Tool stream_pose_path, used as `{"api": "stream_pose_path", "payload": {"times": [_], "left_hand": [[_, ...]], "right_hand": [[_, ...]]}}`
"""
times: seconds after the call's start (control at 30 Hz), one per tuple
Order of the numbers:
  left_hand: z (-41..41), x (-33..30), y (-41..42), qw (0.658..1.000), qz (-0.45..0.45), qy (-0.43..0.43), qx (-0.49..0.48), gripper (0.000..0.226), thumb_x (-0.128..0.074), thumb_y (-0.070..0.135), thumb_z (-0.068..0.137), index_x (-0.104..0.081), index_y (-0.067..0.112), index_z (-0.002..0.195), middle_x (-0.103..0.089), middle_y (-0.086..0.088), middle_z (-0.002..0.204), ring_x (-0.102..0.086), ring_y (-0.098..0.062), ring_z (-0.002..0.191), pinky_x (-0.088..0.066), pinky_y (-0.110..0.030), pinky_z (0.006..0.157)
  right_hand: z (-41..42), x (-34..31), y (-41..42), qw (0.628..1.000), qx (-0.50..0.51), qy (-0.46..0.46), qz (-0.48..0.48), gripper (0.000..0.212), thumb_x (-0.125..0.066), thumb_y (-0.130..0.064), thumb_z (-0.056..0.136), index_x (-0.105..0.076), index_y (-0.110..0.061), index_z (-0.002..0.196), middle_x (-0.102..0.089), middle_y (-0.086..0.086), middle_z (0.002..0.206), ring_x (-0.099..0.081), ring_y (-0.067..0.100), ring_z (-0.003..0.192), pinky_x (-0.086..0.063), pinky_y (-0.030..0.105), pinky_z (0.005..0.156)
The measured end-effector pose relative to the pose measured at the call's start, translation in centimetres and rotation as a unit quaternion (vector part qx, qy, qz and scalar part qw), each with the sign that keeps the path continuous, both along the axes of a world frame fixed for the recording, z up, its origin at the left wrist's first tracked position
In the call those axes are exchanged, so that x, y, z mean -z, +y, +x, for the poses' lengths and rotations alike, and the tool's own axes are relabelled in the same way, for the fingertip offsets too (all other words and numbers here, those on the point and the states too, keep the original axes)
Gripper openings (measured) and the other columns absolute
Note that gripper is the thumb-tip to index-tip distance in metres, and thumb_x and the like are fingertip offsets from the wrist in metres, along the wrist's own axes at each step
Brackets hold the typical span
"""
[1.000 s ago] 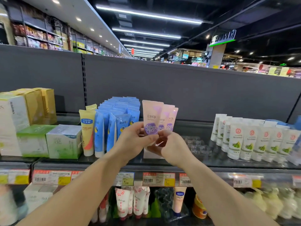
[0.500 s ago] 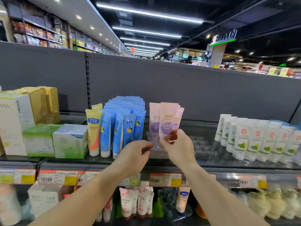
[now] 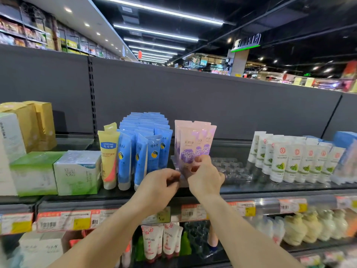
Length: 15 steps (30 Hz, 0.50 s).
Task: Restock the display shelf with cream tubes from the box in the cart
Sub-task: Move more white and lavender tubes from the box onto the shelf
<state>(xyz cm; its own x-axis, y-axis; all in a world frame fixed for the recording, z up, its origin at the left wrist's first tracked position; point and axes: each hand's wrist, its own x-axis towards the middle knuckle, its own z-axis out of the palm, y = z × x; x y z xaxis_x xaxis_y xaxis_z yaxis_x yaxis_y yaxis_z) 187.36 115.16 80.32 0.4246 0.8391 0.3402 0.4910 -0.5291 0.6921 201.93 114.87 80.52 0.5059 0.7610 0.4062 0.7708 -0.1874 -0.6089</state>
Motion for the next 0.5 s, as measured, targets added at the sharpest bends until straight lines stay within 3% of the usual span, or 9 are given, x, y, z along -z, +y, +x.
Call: {"api": "stream_pose_path", "payload": {"times": [0.13,0.27,0.4,0.5], "left_hand": [[0.0,0.2,0.3,1.0,-0.002,-0.005,0.004,0.029,-0.058,0.023,0.094,-0.063,0.029,0.122,-0.068,0.017,0.11,-0.061,0.002,0.1,-0.05,-0.02,0.091],[-0.1,0.1,0.3,1.0,-0.007,-0.01,0.016,0.029,-0.058,0.024,0.094,-0.063,0.028,0.122,-0.068,0.015,0.113,-0.06,0.0,0.102,-0.05,-0.023,0.093],[-0.1,-0.3,-0.3,1.0,-0.007,0.002,0.011,0.031,-0.058,0.025,0.094,-0.061,0.027,0.125,-0.067,0.012,0.112,-0.06,-0.003,0.101,-0.048,-0.021,0.087],[-0.1,-0.8,-1.1,1.0,-0.007,0.018,-0.002,0.034,-0.058,0.026,0.094,-0.058,0.026,0.128,-0.066,0.01,0.114,-0.058,-0.005,0.102,-0.044,-0.02,0.085]], "right_hand": [[-0.2,-0.1,-0.1,1.0,0.018,-0.019,-0.016,0.03,-0.071,-0.039,0.081,-0.052,-0.025,0.1,-0.064,-0.006,0.096,-0.055,0.02,0.097,-0.023,0.033,0.081],[-0.2,0.1,0.0,0.998,0.037,-0.027,-0.035,0.024,-0.067,-0.035,0.082,-0.056,-0.023,0.098,-0.064,-0.003,0.095,-0.053,0.022,0.101,-0.029,0.037,0.09],[-0.1,0.1,-0.7,0.999,0.023,-0.02,-0.04,0.026,-0.067,-0.043,0.081,-0.059,-0.026,0.098,-0.064,-0.006,0.094,-0.053,0.02,0.1,-0.031,0.038,0.095],[-0.1,-0.6,-2.4,0.998,0.008,-0.038,-0.039,0.027,-0.06,-0.043,0.087,-0.061,-0.028,0.11,-0.065,-0.005,0.105,-0.052,0.022,0.109,-0.034,0.039,0.098]]}}
